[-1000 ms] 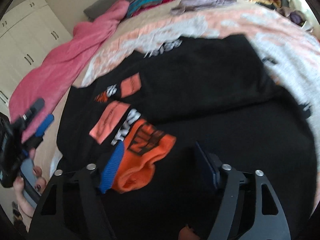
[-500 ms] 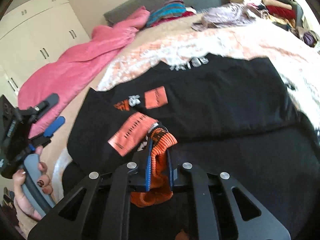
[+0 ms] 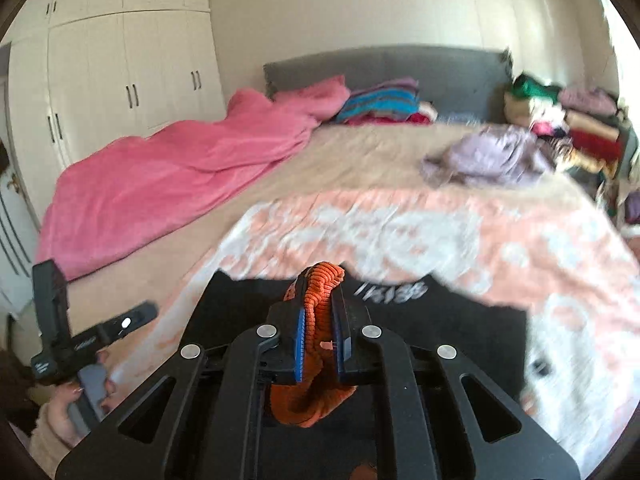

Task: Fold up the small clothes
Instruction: 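Grasp the cuff with the right tool while the left tool releases it, then lower the cuff onto the sweatshirt body with the right tool and open it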

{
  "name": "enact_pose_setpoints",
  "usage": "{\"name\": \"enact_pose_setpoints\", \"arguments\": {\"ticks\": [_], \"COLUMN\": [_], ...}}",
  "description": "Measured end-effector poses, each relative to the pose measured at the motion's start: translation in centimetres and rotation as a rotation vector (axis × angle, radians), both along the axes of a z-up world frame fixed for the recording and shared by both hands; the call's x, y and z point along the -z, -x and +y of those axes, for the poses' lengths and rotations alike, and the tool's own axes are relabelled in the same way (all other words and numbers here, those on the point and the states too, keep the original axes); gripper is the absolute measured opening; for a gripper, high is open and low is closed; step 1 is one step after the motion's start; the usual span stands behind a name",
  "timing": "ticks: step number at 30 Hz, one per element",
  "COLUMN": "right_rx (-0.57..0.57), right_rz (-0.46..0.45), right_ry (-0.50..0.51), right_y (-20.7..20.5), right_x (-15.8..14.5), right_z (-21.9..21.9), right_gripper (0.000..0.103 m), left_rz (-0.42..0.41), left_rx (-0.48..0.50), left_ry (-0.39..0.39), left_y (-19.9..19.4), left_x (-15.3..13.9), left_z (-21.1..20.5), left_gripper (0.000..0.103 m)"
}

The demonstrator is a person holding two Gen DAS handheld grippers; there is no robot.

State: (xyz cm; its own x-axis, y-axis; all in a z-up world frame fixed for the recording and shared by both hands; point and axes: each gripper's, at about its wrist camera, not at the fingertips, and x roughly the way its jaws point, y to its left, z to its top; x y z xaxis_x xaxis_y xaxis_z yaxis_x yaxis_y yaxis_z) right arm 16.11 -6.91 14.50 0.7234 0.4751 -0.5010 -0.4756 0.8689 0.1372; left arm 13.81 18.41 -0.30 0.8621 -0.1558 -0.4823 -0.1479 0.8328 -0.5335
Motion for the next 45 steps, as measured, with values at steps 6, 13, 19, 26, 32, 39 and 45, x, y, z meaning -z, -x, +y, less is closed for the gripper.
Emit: {"name": "enact_pose_setpoints", "arguments": {"ticks": [6,13,19,26,32,39,45], "right_rx": [0.079,0.150,0.174,0.181,0.183,0.219,0.296], "right_rz": [-0.004,0.037,0.069,0.091,0.100,0.122,0.151], "right_ry": [0.038,0.043,0.041,0.031,0.062,0.068,0.068], "right_y": [-1.5,-1.6,-1.8,-1.8,-2.1,-2.7,-2.5], "right_x": [1.2,4.6,6.6,7.2,8.0,9.2,10.5], "right_z": [-3.2,-6.1,-7.3,-8.2,-8.2,-8.4,-9.3], "right_gripper": [0.009,0.009,0.009,0.010,0.010,0.010,0.025], "left_rz": [0.015,0.044,0.137,0.163,0.161,0.190,0.197], "left_rx": [0.037,0.118,0.153,0.175,0.206,0.225,0.235], "left_ry": [-0.045,-0.117,-0.158,-0.068,-0.071,-0.097,-0.140], "left_y": [-0.7,-1.6,-4.0,-7.2,-8.0,-8.7,-8.6], "left_x": [-0.1,0.0,0.2,0.4,2.0,3.1,3.4], "left_z": [-1.4,-3.6,-6.0,-8.5,-8.8,-8.1,-8.6], "left_gripper": [0.090,0.090,0.089,0.059,0.056,0.056,0.056]}}
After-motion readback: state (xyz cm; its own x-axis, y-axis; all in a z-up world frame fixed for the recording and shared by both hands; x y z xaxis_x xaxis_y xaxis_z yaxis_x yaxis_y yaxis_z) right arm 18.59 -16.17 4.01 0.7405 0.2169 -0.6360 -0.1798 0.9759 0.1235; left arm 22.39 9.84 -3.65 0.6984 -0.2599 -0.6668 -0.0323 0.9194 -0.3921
